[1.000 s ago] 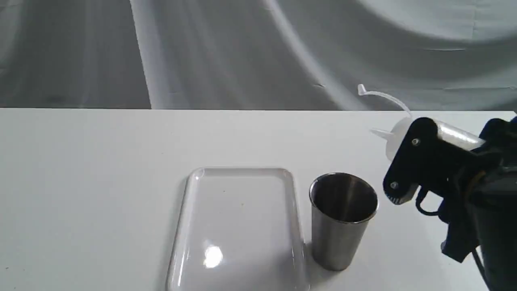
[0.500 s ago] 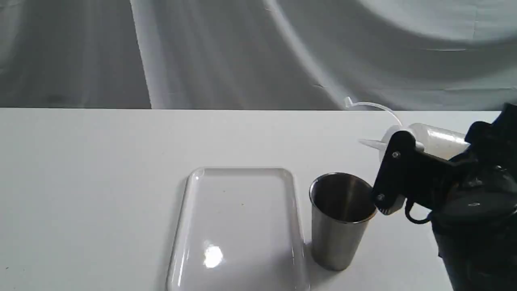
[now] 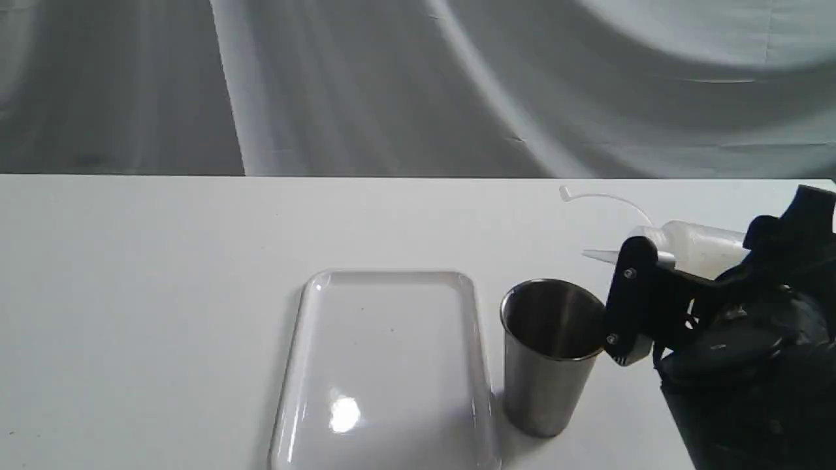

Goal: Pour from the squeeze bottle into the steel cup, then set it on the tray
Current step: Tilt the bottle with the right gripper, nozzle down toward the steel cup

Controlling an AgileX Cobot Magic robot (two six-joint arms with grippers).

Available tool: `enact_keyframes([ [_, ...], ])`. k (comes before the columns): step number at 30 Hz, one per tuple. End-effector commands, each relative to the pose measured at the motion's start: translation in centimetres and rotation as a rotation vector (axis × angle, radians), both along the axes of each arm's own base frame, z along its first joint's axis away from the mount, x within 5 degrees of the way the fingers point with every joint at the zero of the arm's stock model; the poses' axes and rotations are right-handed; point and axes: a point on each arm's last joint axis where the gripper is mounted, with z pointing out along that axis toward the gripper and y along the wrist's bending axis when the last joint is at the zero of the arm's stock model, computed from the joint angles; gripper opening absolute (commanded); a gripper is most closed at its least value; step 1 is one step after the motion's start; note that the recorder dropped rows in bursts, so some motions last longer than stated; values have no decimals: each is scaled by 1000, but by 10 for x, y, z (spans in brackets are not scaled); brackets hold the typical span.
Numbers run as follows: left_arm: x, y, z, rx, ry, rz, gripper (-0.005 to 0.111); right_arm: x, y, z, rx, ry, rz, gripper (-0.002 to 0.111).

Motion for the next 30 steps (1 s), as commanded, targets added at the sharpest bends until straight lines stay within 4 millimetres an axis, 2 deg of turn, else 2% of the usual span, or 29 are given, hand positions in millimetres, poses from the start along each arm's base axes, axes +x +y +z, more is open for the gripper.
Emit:
enact_keyframes([
  [1,0,0,-1,-2,-7,-3,8,1,0,6,-45,-36,6,54],
  [30,0,0,-1,-2,-7,-3,8,-3,-2,1,0,-8,-48,54],
])
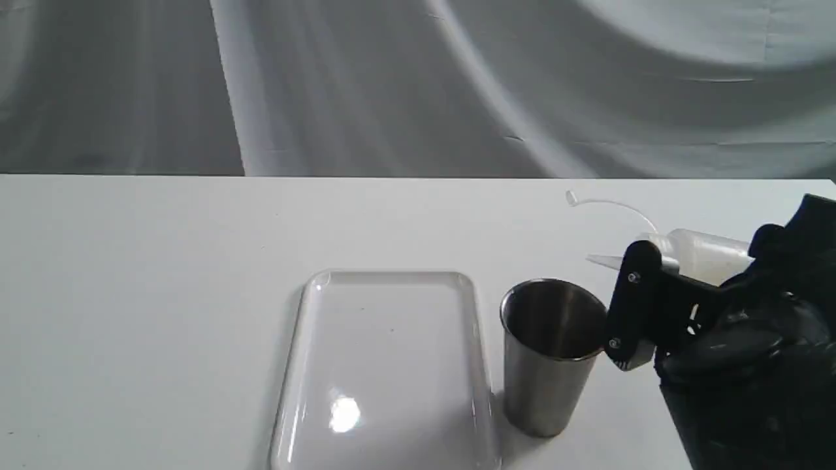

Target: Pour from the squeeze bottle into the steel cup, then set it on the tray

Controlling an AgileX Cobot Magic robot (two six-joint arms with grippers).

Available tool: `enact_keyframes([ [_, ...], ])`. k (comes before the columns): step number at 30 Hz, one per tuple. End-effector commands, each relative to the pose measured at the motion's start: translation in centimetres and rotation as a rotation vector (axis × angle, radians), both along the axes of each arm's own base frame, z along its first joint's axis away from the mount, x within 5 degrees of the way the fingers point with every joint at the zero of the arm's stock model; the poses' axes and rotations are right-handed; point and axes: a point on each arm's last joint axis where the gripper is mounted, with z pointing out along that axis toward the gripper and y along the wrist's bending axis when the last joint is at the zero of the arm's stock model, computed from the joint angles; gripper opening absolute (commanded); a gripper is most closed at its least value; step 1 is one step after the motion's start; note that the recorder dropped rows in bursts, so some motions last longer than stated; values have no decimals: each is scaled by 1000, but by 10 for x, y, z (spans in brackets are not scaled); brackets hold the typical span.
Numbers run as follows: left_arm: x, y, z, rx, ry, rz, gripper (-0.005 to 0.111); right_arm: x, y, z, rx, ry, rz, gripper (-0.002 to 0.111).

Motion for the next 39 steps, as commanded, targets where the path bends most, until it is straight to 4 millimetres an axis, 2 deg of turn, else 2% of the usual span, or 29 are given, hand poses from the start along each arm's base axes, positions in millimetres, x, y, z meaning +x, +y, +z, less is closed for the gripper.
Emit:
enact_keyframes([
  [1,0,0,-1,-2,-7,-3,8,0,-1,5,-27,-32,-7,54],
  [5,0,0,-1,-2,-7,-3,8,2,0,8,-56,-41,25,54],
  [19,0,0,-1,-2,-7,-3,8,3,0,9,-213,109,119,54],
  [39,0,0,-1,-2,-7,-3,8,7,2,13,-360,182,217,54],
])
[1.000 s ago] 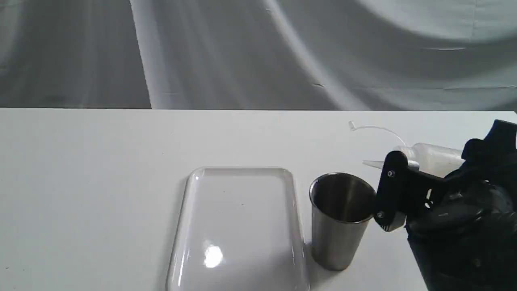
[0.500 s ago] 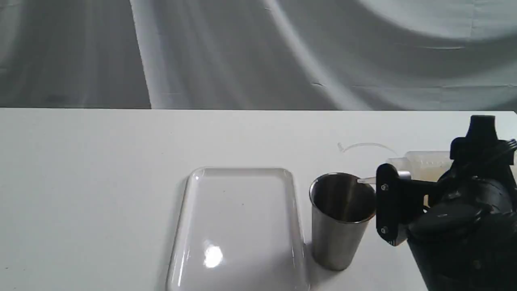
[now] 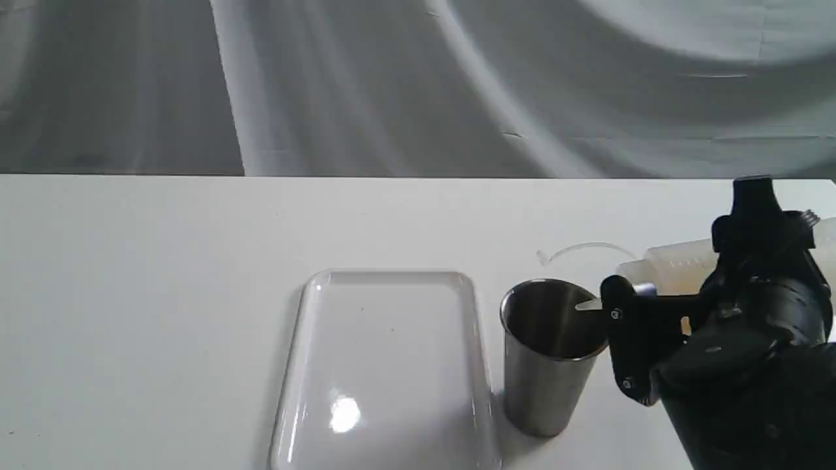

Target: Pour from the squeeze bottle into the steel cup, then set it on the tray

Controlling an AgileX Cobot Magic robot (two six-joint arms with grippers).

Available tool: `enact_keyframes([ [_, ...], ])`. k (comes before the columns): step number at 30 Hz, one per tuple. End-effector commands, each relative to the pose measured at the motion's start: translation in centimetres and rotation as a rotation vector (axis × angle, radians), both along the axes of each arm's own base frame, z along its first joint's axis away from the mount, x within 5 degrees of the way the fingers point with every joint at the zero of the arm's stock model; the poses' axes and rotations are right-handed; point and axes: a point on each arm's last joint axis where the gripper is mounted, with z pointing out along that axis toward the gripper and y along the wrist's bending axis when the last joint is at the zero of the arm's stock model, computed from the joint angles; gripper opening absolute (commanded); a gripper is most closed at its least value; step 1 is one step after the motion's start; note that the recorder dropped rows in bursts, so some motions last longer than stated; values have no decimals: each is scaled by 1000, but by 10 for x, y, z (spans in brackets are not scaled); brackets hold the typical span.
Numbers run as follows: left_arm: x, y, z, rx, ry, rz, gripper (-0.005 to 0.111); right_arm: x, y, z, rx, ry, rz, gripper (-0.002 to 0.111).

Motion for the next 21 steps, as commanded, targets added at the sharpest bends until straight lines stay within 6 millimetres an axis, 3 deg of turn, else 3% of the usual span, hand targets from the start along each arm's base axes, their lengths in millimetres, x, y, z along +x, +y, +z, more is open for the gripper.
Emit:
enact_keyframes([
  [1,0,0,-1,-2,-7,-3,8,2,0,8,-63,-28,28,54],
  [21,0,0,-1,-2,-7,-3,8,4,2,10,-177,44,92,54],
])
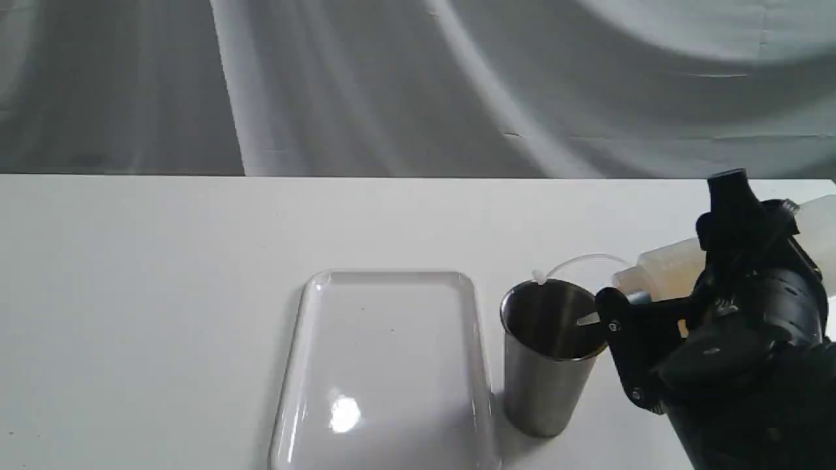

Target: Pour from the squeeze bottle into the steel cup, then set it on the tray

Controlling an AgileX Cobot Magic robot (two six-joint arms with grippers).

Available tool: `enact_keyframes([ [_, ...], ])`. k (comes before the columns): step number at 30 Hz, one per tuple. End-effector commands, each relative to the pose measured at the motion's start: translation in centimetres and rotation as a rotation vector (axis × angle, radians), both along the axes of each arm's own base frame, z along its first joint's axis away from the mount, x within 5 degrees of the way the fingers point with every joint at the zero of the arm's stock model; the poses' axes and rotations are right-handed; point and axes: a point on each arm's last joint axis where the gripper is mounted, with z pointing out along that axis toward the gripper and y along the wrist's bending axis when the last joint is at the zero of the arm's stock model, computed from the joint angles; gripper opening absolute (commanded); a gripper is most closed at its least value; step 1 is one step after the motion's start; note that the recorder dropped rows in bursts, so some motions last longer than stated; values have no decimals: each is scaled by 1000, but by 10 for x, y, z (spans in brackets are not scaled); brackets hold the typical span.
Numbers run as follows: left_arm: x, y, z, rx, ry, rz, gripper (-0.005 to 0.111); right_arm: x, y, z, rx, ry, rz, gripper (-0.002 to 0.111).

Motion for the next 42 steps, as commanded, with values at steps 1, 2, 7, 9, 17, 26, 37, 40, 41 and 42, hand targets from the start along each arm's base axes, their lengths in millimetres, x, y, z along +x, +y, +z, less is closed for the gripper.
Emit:
enact_keyframes([
  [1,0,0,-1,-2,-7,-3,8,2,1,8,-62,-29,26,54],
  [2,0,0,-1,-2,-7,-3,8,2,1,8,-64,-30,28,54],
  [7,0,0,-1,-2,-7,-3,8,2,1,9,-81,-19,37,54],
  [9,0,0,-1,-2,-7,-3,8,3,2,10,-82,-23,40,54],
  [17,0,0,-1,-2,-7,-3,8,3,2,10,-105,-7,51,54],
  [26,0,0,-1,-2,-7,-3,8,3,2,10,-118,5,56,54],
  [37,0,0,-1,-2,-7,-3,8,3,2,10,-44,-61,27,54],
  [40,0,0,-1,-2,-7,-3,8,3,2,10,9,-103,4,54],
  [41,0,0,-1,-2,-7,-3,8,3,1,10,23,-113,-2,54],
  [42,0,0,-1,-2,-7,-3,8,3,1,10,34,-120,-8,54],
])
